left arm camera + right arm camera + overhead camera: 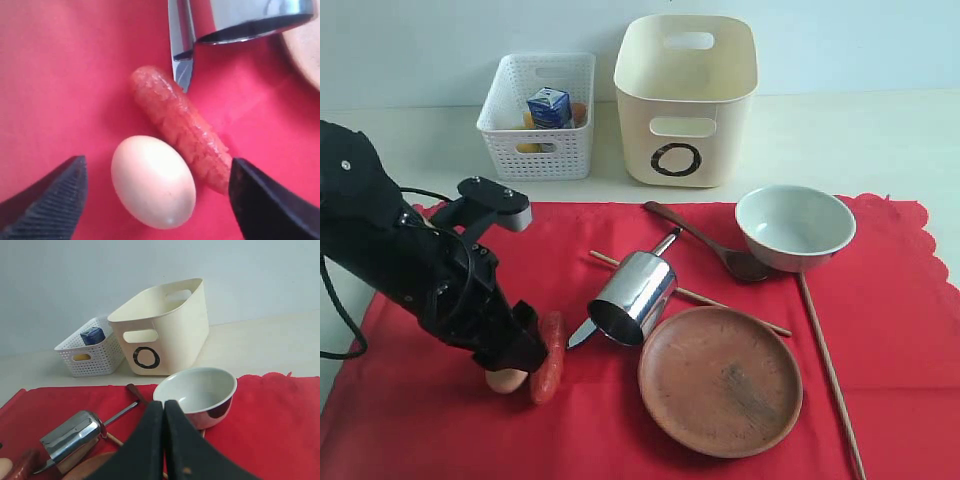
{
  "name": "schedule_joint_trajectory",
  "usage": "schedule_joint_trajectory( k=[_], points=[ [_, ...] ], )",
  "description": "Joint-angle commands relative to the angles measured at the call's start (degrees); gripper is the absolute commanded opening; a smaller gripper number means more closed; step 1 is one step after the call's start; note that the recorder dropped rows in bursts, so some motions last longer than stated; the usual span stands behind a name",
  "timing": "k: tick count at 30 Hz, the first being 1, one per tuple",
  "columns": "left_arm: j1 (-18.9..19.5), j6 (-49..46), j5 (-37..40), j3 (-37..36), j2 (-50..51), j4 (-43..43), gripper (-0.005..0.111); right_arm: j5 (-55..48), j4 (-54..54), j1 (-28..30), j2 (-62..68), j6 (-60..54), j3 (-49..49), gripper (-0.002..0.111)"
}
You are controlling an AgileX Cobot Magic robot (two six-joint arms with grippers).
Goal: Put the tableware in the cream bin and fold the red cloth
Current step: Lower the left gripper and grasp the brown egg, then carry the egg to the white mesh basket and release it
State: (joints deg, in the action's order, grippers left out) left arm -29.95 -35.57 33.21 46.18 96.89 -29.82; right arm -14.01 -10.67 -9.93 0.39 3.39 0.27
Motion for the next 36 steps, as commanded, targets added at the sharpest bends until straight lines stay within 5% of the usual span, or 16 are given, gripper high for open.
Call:
schedule_joint_trajectory(
  k=[1,8,17,26,36],
  points=[
    [-0.4,-0.3,-1.4,-0.2,3.2,0.7,0.074,0.2,0.1,0.0,-0.4,-0.4,-0.3,0.0],
    [-0.4,-0.3,-1.5,-0.2,6.3,1.0,0.067,0.2,0.1,0.0,-0.4,-0.4,-0.3,0.0],
    [-0.4,-0.3,-1.5,-0.2,6.2,1.9,0.0,0.2,0.1,0.0,-0.4,-0.4,-0.3,0.0],
    [-0.3,0.3,-1.4,1.2,2.2,4.2,0.0,0.2,0.1,0.0,-0.4,-0.4,-0.3,0.0],
    [-0.1,8.0,-2.5,10.6,-3.5,8.0,0.0,0.2,0.1,0.0,-0.4,-0.4,-0.3,0.0]
  ],
)
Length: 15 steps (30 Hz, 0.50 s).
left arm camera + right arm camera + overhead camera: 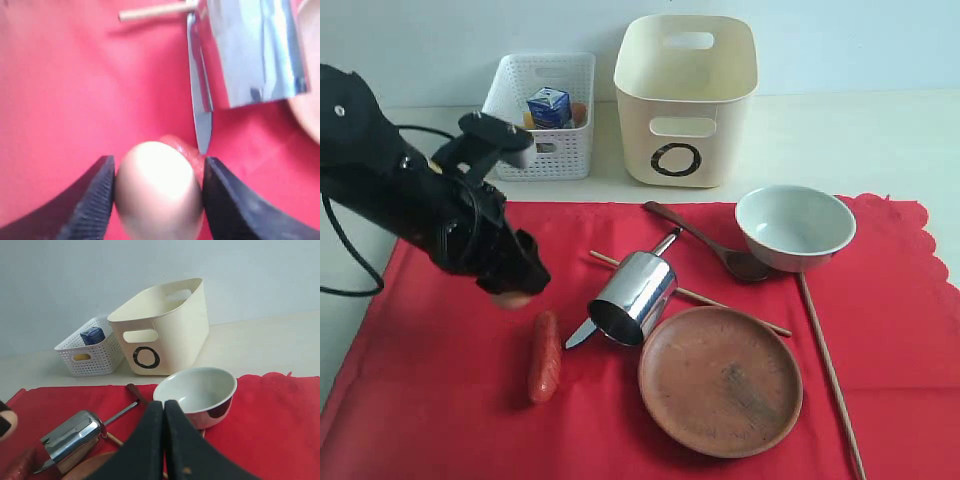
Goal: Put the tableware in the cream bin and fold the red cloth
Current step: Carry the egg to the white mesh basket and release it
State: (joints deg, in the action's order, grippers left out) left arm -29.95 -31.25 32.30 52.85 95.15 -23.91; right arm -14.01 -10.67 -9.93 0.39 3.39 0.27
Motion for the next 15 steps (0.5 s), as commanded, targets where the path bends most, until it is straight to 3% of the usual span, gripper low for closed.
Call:
schedule_joint_trajectory(
  k=[1,6,15],
  points=[
    [-0.1,4.1,-2.4,5.2,-2.0,2.7,0.0,0.2,0.1,0.0,-0.4,-0.4,-0.3,0.0],
    [1.3,4.2,-12.6,9.4,-2.1,2.9,0.0,0.2,0.1,0.0,-0.4,-0.4,-0.3,0.0],
    [5.6,4.7,-46.0,9.5,4.5,3.3,0.0,0.2,0.1,0.0,-0.4,-0.4,-0.3,0.0]
  ],
)
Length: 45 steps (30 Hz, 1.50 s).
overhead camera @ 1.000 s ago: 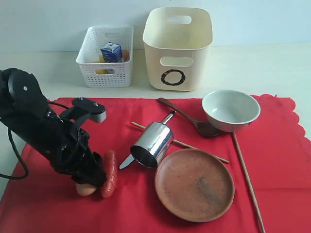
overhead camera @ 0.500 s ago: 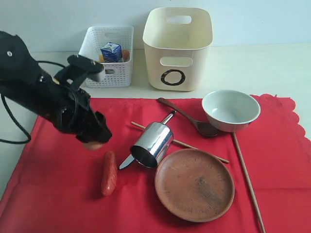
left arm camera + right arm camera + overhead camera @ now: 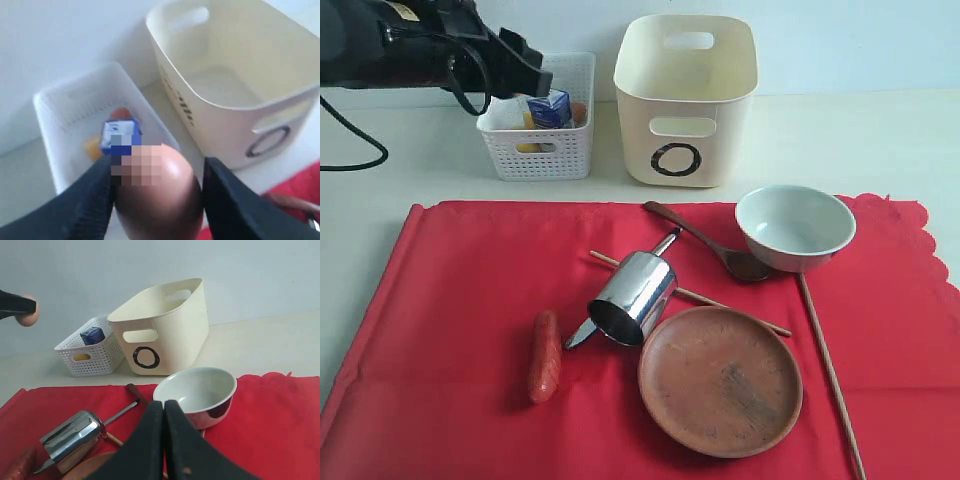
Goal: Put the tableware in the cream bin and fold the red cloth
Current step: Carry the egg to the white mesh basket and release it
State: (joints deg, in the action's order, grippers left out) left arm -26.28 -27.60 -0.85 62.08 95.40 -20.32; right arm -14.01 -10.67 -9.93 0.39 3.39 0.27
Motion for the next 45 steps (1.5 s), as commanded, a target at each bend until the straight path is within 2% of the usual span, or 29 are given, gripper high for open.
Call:
schedule_joint_trajectory(
  k=[1,5,8,21,24,28,33,37,45],
  points=[
    [2.4,1.0,-14.7,0.2,5.5,-0.8,0.0,0.2,0.1,0.0,-0.4,-0.4,-0.3,0.0],
    [3.5,1.0,-23.4,0.6,13.6,-1.5,0.0,0.2,0.1,0.0,-0.4,-0.4,-0.3,0.0],
    [4.0,1.0,-25.0,2.2,17.1,-1.5,0.0,0.2,0.1,0.0,-0.4,-0.4,-0.3,0.0],
    [4.6,4.3,-21.0,10.6,24.7,-5.5,0.001,0.2,0.1,0.0,-0.4,-0.4,-0.3,0.0],
    [4.7,3.8,-20.9,11.3,25.5,-5.5,0.011,0.2,0.1,0.0,-0.4,-0.4,-0.3,0.0],
    [4.8,4.0,-20.7,11.4,26.1,-5.8,0.038,0.2,0.1,0.0,-0.4,-0.4,-0.3,0.0],
    [5.4,4.0,-20.5,11.4,26.1,-8.0,0.061,0.2,0.1,0.0,-0.4,-0.4,-0.3,0.0],
    [5.7,4.0,-19.7,11.4,26.1,-8.9,0.066,0.2,0.1,0.0,-0.4,-0.4,-0.3,0.0],
    [5.7,4.0,-18.6,11.4,26.1,-8.9,0.066,0.2,0.1,0.0,-0.4,-0.4,-0.3,0.0]
  ],
)
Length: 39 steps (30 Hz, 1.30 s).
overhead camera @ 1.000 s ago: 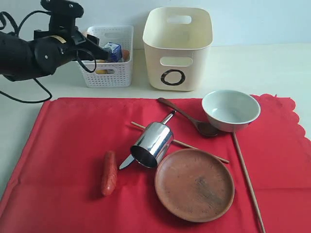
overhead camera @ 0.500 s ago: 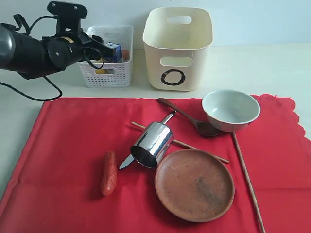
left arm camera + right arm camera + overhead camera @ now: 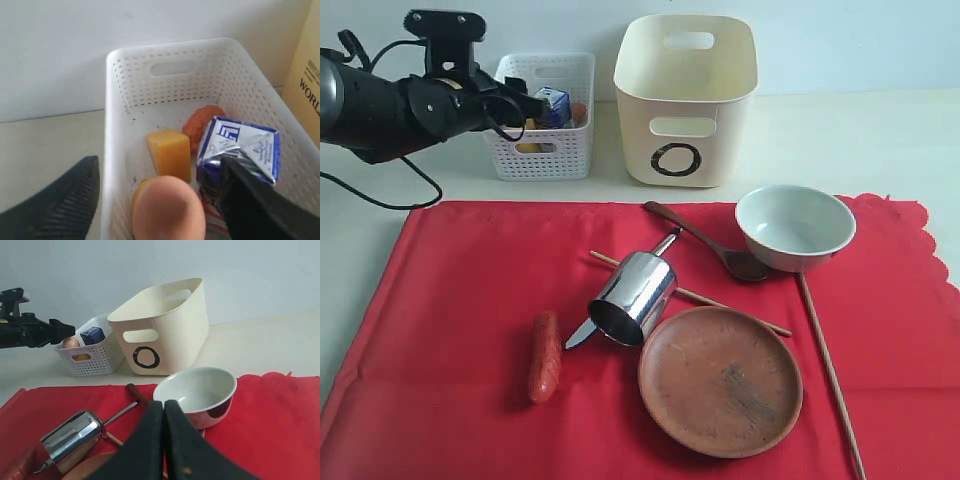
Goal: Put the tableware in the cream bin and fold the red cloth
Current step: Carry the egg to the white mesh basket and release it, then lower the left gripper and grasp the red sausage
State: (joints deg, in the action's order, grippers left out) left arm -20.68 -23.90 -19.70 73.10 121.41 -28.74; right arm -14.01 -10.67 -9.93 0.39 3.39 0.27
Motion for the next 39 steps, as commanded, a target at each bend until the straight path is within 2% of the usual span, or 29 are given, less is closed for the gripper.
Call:
schedule_joint_trajectory(
  k=[1,5,9,12,19,24,39],
  points=[
    [0.1,0.3,0.4,0.4,0.1,-0.5,0.066,0.2,0.1,0.0,-0.4,-0.4,-0.3,0.0],
    [0.1,0.3,0.8,0.4,0.1,-0.5,0.066,0.2,0.1,0.0,-0.4,-0.4,-0.3,0.0],
    [0.1,0.3,1.2,0.4,0.0,-0.5,0.059,0.2,0.1,0.0,-0.4,-0.4,-0.3,0.0],
    [0.1,0.3,2.6,0.4,-0.9,-0.5,0.044,0.2,0.1,0.0,-0.4,-0.4,-0.3,0.0],
    [0.1,-2.8,10.7,0.4,-5.9,1.5,0.0,0.2,0.1,0.0,-0.4,-0.4,-0.3,0.0],
    [0.1,-4.9,19.2,0.4,-11.6,2.3,0.0,0.2,0.1,0.0,-0.4,-0.4,-0.3,0.0],
    [0.1,-4.4,36.2,0.4,-27.7,2.6,0.0,0.3,0.1,0.0,-0.4,-0.4,-0.3,0.0]
  ],
)
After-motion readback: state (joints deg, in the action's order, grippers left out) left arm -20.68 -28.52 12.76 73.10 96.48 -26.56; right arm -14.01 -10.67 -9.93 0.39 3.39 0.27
